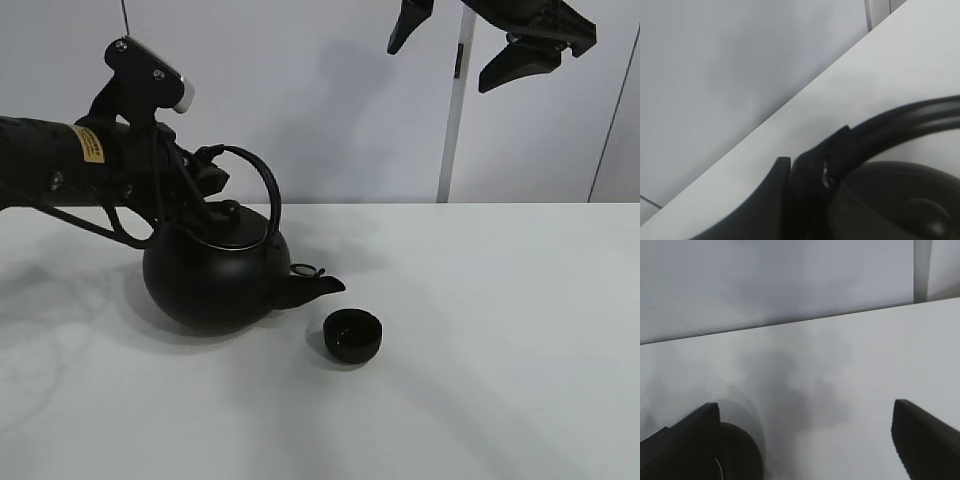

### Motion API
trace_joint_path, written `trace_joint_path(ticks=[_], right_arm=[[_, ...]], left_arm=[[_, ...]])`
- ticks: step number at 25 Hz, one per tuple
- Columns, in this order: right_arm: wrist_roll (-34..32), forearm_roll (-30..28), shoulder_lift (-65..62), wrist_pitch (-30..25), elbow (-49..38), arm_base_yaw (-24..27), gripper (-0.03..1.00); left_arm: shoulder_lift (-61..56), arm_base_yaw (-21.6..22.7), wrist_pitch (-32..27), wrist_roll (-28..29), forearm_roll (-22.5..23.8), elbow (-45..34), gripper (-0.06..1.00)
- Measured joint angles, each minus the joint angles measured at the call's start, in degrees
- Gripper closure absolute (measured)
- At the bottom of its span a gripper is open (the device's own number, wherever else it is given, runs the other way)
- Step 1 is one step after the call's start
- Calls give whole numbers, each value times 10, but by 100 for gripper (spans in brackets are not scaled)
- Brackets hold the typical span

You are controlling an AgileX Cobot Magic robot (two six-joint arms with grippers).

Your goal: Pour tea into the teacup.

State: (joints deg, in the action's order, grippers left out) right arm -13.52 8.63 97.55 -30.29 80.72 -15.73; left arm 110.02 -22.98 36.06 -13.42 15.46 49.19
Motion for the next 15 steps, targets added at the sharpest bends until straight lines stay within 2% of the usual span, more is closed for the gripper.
trace_joint_path(ticks=[15], right_arm=[[0,0,0,0,0,0,33]], left_arm=[[0,-12,-11,-29,0,18,85]])
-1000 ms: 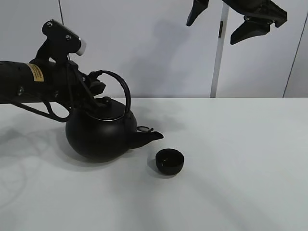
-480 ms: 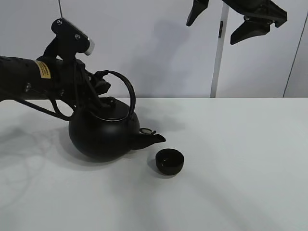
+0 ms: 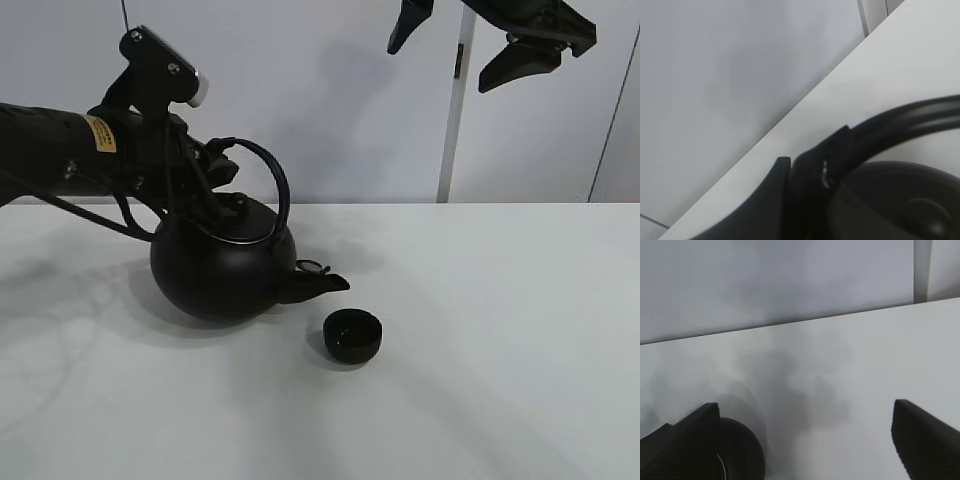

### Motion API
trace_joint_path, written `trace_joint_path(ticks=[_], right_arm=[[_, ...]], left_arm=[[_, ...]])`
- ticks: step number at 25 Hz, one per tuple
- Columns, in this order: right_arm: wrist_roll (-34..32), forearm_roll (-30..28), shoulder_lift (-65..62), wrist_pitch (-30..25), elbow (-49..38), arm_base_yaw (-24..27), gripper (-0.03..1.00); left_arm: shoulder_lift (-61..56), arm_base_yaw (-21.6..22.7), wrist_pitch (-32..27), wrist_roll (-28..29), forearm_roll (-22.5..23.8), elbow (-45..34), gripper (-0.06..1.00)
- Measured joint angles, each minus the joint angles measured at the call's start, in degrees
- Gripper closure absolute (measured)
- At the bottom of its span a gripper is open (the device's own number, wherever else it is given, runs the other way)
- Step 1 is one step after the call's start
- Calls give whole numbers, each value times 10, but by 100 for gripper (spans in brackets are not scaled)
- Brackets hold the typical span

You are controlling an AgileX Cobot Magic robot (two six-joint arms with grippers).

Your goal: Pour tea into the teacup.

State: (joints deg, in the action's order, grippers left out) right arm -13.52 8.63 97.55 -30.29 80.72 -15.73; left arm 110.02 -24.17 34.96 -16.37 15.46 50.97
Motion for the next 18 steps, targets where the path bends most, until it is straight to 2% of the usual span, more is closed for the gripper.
trace_joint_path(ticks=[4,18], right_arm=[[0,0,0,0,0,0,33],[0,0,0,0,0,0,33]], left_arm=[[0,-5,-21,-8,-1,9,85],[0,-8,-23,-29,-1,12,85]])
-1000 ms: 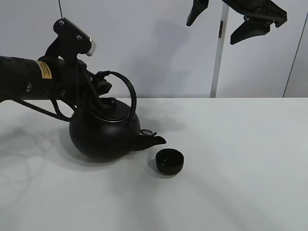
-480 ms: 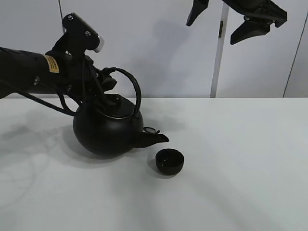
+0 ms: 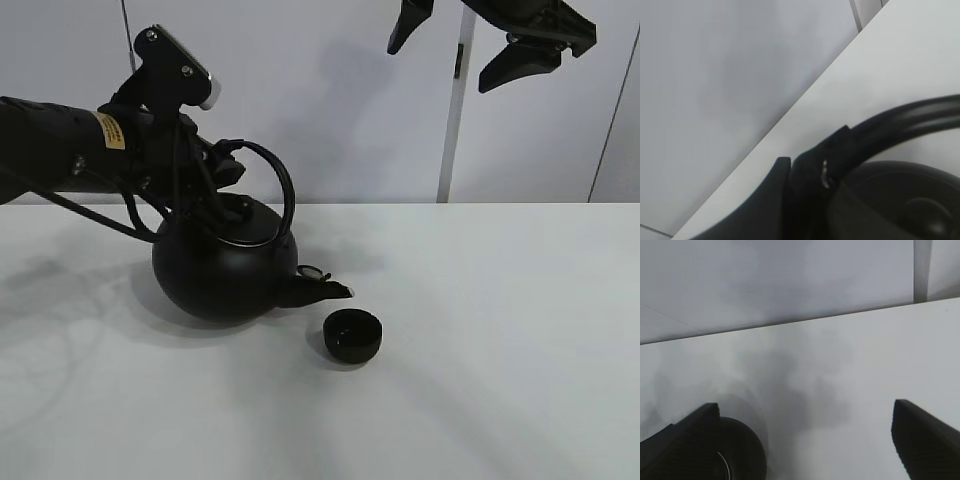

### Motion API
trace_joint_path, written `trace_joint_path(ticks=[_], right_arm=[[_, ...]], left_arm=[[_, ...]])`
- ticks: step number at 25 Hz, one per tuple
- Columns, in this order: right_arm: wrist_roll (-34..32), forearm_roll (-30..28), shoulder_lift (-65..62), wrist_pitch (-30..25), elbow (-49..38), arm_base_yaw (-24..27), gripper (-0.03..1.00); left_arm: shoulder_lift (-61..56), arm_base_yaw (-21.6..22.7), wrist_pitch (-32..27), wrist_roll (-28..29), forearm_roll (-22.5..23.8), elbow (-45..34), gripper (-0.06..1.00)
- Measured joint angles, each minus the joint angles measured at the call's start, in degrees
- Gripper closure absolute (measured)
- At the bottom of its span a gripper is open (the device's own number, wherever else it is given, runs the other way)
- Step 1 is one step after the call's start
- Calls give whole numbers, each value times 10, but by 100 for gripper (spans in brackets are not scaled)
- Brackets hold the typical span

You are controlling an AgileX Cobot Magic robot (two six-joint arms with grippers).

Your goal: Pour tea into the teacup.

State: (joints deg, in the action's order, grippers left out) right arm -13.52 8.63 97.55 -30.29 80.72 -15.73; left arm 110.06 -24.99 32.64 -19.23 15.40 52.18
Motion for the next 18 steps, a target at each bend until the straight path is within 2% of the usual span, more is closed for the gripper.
trace_joint_path(ticks=[18], right_arm=[[0,0,0,0,0,0,33]], left_arm=[[6,-7,-29,-26,0,19,85]])
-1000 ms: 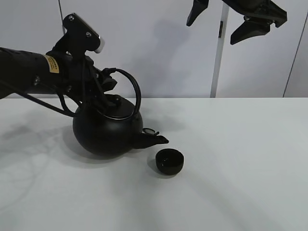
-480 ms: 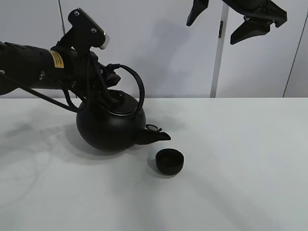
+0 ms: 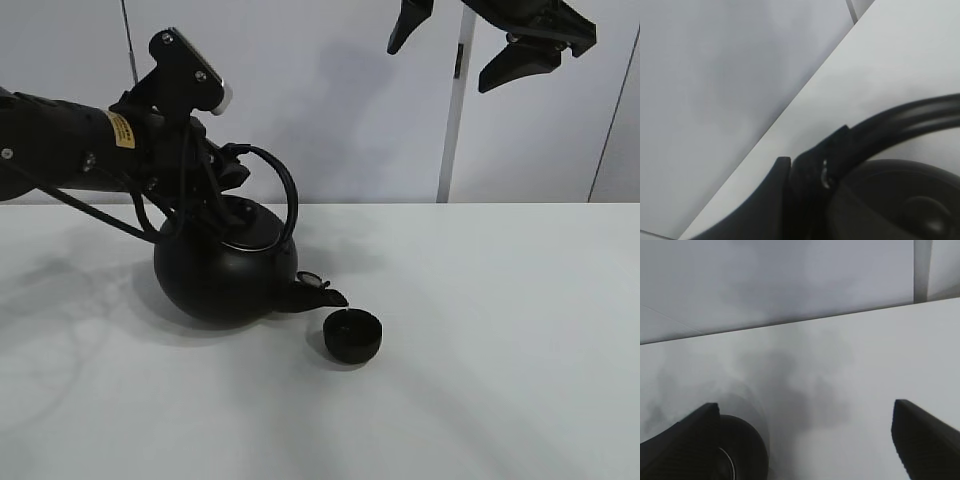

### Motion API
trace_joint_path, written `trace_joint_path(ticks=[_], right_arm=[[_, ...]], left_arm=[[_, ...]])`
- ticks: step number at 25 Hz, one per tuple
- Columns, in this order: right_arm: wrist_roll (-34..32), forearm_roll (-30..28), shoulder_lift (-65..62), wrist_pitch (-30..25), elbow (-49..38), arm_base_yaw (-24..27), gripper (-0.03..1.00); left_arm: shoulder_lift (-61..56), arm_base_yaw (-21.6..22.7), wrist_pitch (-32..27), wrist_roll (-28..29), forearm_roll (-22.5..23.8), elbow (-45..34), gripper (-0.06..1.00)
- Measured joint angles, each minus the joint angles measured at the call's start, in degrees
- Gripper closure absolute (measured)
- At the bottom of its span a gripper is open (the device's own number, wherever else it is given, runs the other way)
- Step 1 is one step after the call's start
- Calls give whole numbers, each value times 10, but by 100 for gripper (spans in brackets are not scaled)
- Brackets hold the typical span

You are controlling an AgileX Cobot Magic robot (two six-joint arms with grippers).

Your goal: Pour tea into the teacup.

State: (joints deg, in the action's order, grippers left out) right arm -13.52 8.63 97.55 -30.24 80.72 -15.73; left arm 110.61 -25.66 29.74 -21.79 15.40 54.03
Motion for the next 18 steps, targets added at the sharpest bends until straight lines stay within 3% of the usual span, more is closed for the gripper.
trace_joint_path(ticks=[18], right_arm=[[0,1,0,0,0,0,33]], left_arm=[[0,0,0,-18,0,0,85]])
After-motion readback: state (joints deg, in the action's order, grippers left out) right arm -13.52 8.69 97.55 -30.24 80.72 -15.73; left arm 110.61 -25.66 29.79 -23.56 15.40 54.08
